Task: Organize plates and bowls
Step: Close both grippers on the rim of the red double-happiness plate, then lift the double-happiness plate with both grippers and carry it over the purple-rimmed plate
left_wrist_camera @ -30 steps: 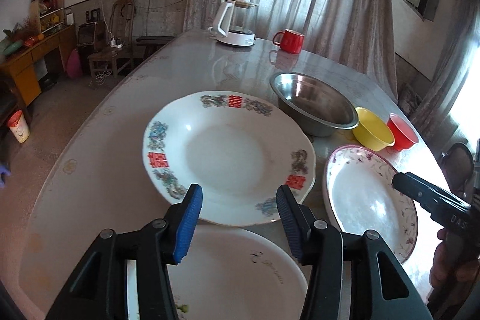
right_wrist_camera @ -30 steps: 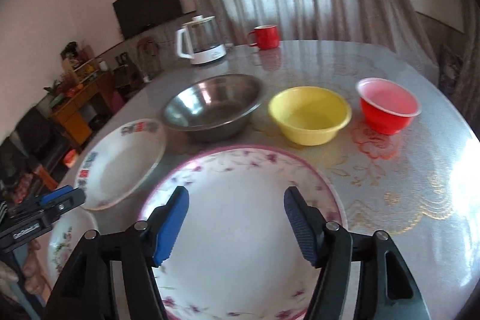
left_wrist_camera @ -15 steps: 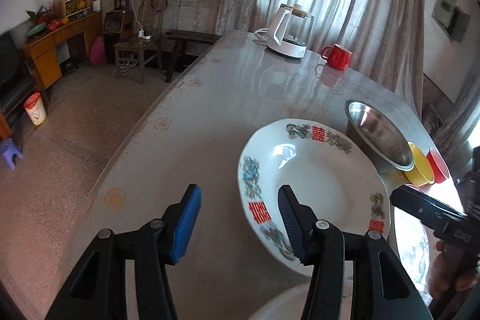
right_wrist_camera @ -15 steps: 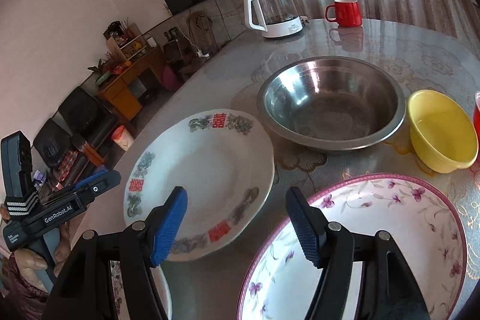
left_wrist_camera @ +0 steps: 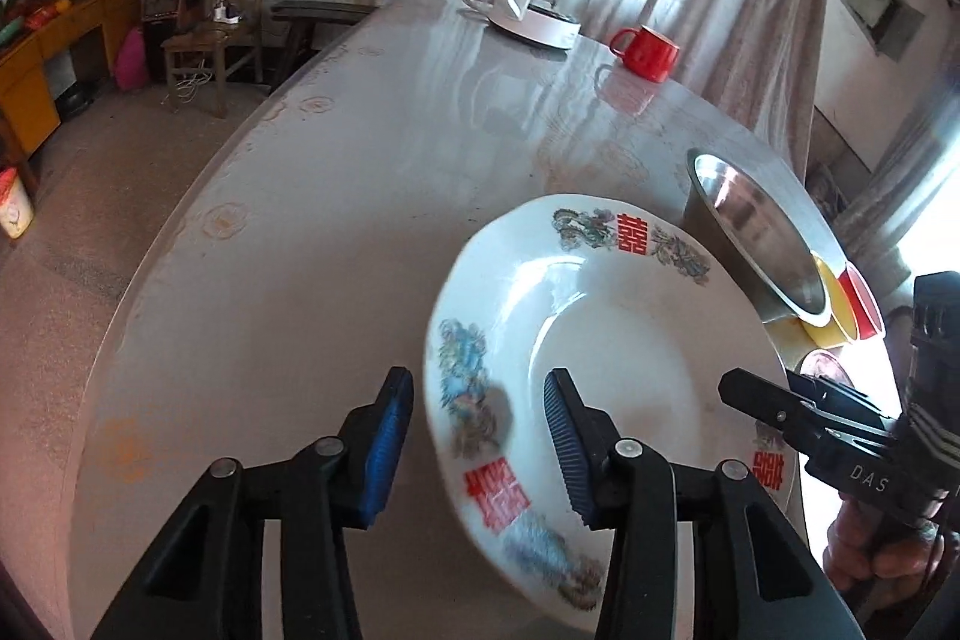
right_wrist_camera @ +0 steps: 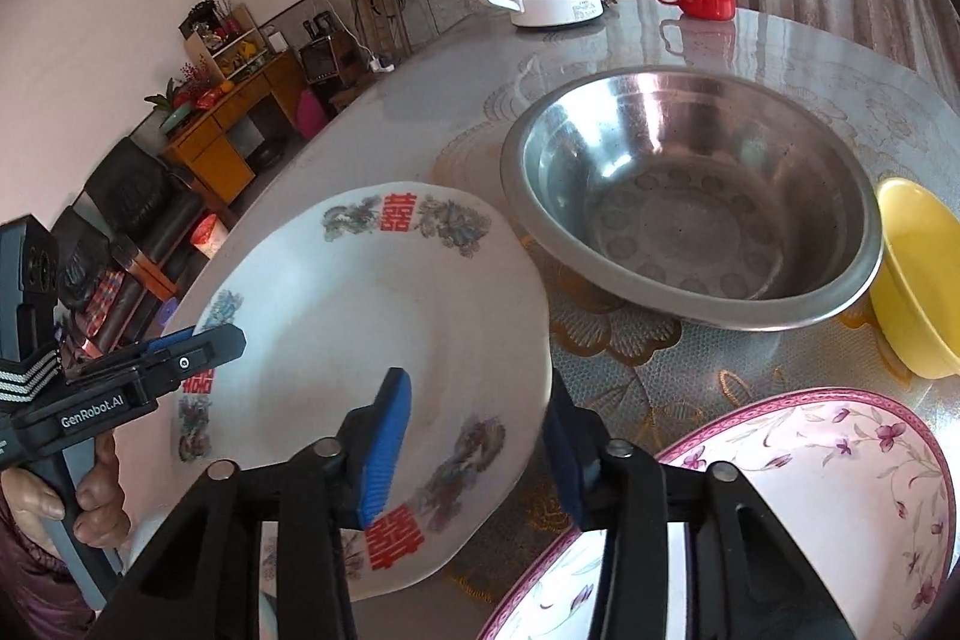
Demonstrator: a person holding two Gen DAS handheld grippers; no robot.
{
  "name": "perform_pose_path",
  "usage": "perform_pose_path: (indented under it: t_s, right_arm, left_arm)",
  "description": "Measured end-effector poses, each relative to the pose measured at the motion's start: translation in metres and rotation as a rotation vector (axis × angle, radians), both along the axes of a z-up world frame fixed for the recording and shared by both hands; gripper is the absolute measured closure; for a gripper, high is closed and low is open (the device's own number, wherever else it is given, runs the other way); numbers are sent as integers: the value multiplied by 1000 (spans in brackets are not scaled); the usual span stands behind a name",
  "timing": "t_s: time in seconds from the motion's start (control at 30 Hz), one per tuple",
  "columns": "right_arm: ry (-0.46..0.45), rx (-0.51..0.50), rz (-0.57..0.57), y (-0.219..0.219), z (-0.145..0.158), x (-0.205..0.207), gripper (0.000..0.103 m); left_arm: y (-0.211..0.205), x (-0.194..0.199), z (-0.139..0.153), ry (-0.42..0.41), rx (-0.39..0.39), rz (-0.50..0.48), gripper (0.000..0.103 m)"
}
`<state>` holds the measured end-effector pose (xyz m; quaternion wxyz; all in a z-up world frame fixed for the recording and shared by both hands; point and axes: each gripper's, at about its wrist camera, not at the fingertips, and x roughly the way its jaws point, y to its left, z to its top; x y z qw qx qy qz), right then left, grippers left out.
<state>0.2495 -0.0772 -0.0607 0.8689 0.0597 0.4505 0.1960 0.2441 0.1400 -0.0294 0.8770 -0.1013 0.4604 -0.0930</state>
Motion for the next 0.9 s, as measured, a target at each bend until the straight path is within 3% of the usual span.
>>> perform_pose_path:
  t_s: [0.1, 0.23, 0.4, 0.57, 0.7, 0.9]
  right_arm:
    - [11, -15, -2, 4, -1, 5, 60]
    - [23, -53, 19, 11, -4, 10, 60]
    - [34, -95, 50, 20, -5, 15, 53]
    - [47, 2, 40, 9, -5, 14, 56]
    - [26, -73, 35, 19, -7, 13, 54]
    - [17, 61, 42, 7, 1, 6, 55]
  left_arm:
    - [-7, 8, -4, 31, 24, -32, 63]
    - [-5, 18, -8, 49, -11, -31, 64]
    - [-7, 15, -6, 72, 11, -19, 65]
    - [-3, 15, -8, 71, 17, 11, 70]
    - [-4, 11, -6, 73, 30, 32, 70]
    - [2, -3, -3, 46, 20, 22, 71]
